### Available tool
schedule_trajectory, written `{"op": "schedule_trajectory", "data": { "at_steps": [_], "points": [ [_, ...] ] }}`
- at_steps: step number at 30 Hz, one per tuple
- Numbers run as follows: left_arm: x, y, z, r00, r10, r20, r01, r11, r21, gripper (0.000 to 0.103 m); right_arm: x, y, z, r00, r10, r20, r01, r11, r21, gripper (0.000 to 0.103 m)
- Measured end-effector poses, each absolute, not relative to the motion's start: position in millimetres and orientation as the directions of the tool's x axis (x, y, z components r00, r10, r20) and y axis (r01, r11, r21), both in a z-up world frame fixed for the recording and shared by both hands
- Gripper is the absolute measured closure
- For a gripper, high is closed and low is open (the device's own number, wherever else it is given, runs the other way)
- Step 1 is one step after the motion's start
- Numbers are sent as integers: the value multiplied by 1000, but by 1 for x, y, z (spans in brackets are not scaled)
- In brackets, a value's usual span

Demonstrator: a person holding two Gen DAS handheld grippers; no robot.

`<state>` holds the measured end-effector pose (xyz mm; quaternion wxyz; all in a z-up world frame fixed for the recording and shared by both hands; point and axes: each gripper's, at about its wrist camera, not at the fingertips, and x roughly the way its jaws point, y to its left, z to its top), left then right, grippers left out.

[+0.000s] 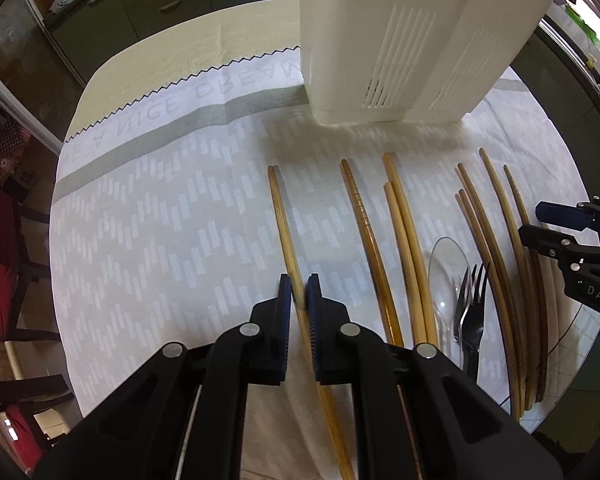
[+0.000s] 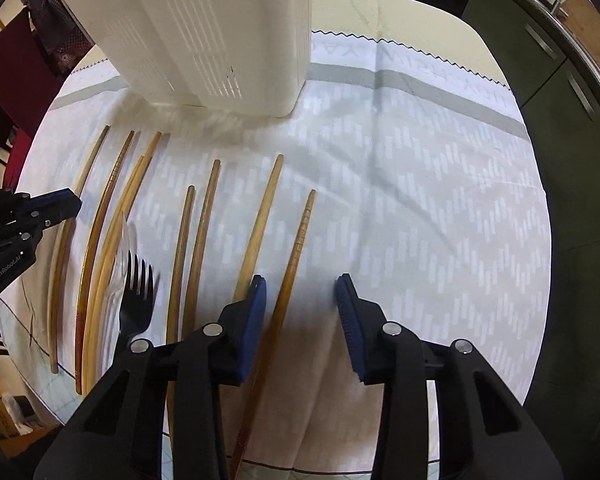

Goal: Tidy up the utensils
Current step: 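Close the left gripper on a chopstick while the right gripper closes on another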

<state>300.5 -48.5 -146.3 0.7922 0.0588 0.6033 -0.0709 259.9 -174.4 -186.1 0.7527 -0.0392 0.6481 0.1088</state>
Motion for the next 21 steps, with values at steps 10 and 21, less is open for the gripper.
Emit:
{"op": "schedule_trajectory", "data": {
  "at_steps": [10, 21],
  "points": [
    [305, -51, -145, 252, -56, -966, 177, 984, -11, 95, 272, -156, -186, 96, 145, -985, -221, 968, 121, 96],
    [294, -35, -132, 301, -108, -948, 176, 983, -57, 96, 257, -162, -158, 199, 247, -949, -199, 958, 207, 96]
  ]
}}
